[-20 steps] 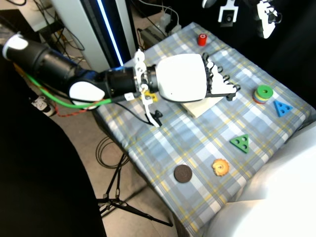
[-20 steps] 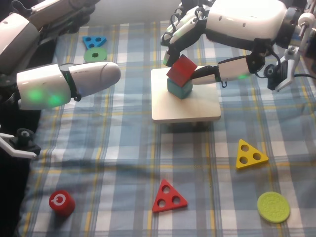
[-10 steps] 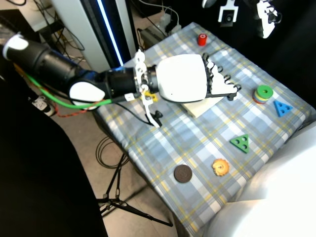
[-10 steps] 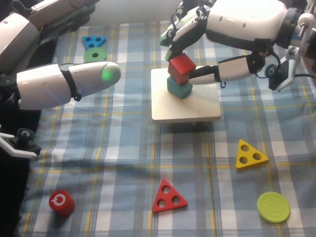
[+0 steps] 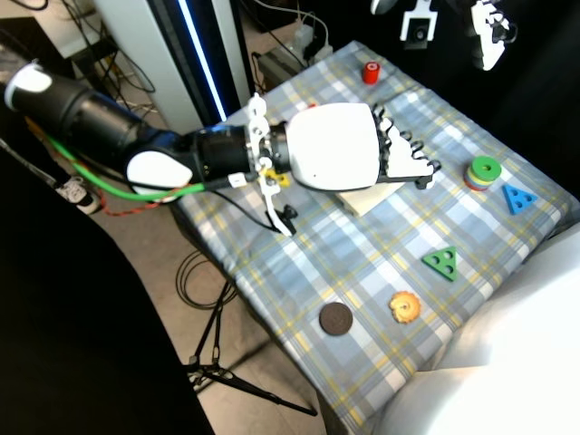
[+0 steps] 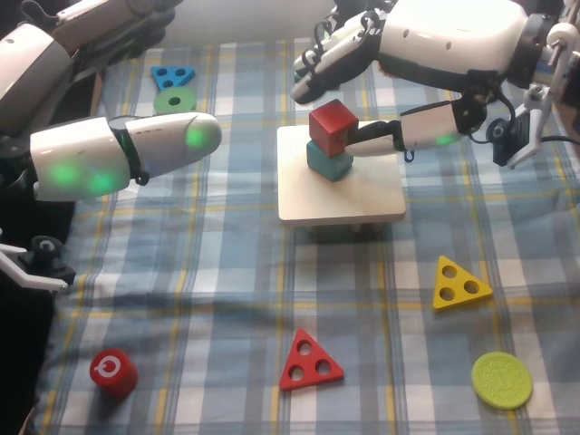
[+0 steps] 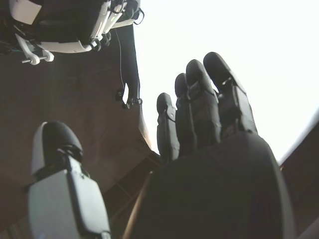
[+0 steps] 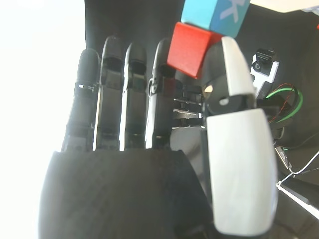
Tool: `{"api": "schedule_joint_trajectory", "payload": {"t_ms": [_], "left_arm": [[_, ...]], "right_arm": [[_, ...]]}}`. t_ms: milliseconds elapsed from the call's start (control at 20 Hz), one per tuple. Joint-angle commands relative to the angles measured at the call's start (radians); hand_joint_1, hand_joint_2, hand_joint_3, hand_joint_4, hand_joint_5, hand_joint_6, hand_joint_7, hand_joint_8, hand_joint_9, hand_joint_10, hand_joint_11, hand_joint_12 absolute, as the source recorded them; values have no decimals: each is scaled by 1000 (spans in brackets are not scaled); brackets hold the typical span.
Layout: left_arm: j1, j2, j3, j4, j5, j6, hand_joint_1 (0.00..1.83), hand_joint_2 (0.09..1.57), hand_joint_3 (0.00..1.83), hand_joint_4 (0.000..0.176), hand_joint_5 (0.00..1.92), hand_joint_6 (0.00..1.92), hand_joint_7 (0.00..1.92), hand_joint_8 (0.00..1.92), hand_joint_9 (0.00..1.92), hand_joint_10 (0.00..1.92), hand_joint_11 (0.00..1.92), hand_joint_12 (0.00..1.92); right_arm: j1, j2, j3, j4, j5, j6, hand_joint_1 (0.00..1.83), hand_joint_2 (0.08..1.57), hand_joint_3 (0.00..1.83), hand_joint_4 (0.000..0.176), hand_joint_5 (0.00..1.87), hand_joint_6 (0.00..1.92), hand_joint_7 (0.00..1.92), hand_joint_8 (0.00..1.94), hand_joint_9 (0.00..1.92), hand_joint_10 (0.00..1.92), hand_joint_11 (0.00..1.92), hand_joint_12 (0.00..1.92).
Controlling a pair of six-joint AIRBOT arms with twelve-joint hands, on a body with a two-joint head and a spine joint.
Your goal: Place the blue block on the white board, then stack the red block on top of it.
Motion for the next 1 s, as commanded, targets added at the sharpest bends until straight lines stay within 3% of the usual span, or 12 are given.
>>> {"api": "schedule_joint_trajectory", "payload": {"t_ms": [0, 150, 200, 250, 350, 400, 600, 650, 800, 850, 900, 950], "left_arm": [[-13, 1, 2, 19, -129, -15, 682, 860, 0, 145, 326, 0, 355, 0, 341, 0, 0, 862], [-12, 1, 2, 18, -133, -19, 677, 862, 1, 129, 327, 1, 355, 0, 343, 1, 0, 858], [-11, 2, 2, 18, -139, -26, 686, 864, 1, 127, 334, 2, 356, 0, 339, 0, 0, 839], [-11, 2, 3, 18, -144, -34, 686, 864, 1, 127, 334, 2, 356, 0, 339, 0, 0, 839], [-8, 5, 9, 27, -165, -76, 660, 868, 2, 93, 339, 1, 343, 1, 313, 1, 0, 759], [-4, 5, 21, 41, -182, -130, 647, 858, 0, 79, 338, 0, 329, 1, 286, 3, 0, 693], [13, 21, 61, 102, -279, -335, 739, 852, 0, 79, 300, 1, 305, 3, 255, 0, 0, 553], [19, 29, 59, 114, -314, -359, 782, 844, 0, 82, 281, 1, 307, 2, 230, 1, 0, 471], [42, 46, 60, 150, -430, -458, 809, 862, 0, 57, 88, 0, 299, 2, 264, 4, 0, 498], [51, 48, 62, 162, -474, -498, 627, 931, 7, 24, 58, 0, 358, 9, 351, 9, 36, 676], [58, 46, 66, 170, -495, -529, 435, 1059, 13, 0, 72, 2, 374, 4, 394, 8, 61, 702], [61, 41, 73, 179, -504, -563, 388, 1094, 4, 0, 113, 2, 374, 1, 408, 3, 78, 683]], "right_arm": [[16, -2, -2, 48, 101, 7, 920, 989, 0, 33, 435, 0, 453, 0, 464, 0, 30, 957], [16, 8, -4, 85, 132, 7, 853, 925, 0, 90, 93, 0, 196, 0, 225, 0, 0, 713], [16, 16, -7, 102, 151, 7, 833, 909, 0, 143, 3, 0, 44, 3, 34, 9, 0, 358], [16, 26, -14, 119, 174, 7, 833, 909, 0, 143, 3, 0, 44, 3, 34, 9, 0, 358], [16, 60, -37, 157, 228, 6, 866, 903, 1, 157, 0, 0, 2, 1, 0, 0, 0, 68], [4, 85, -56, 187, 261, -6, 791, 912, 4, 112, 0, 0, 0, 0, 0, 0, 0, 13], [-142, 211, -170, 387, 492, -108, 695, 911, 4, 172, 0, 0, 0, 0, 0, 0, 0, 0], [-177, 236, -200, 427, 555, -131, 676, 937, 14, 173, 0, 0, 0, 0, 0, 0, 0, 0], [-306, 316, -303, 548, 784, -222, 657, 1129, 15, 59, 47, 5, 118, 11, 80, 12, 53, 25], [-357, 339, -342, 595, 890, -262, 529, 1198, 8, 0, 103, 5, 213, 13, 200, 24, 164, 86], [-393, 353, -364, 620, 960, -290, 543, 1240, 5, 33, 189, 8, 330, 13, 343, 26, 264, 117], [-430, 367, -385, 645, 1033, -317, 574, 1271, 2, 50, 221, 3, 359, 4, 388, 10, 296, 104]]}}
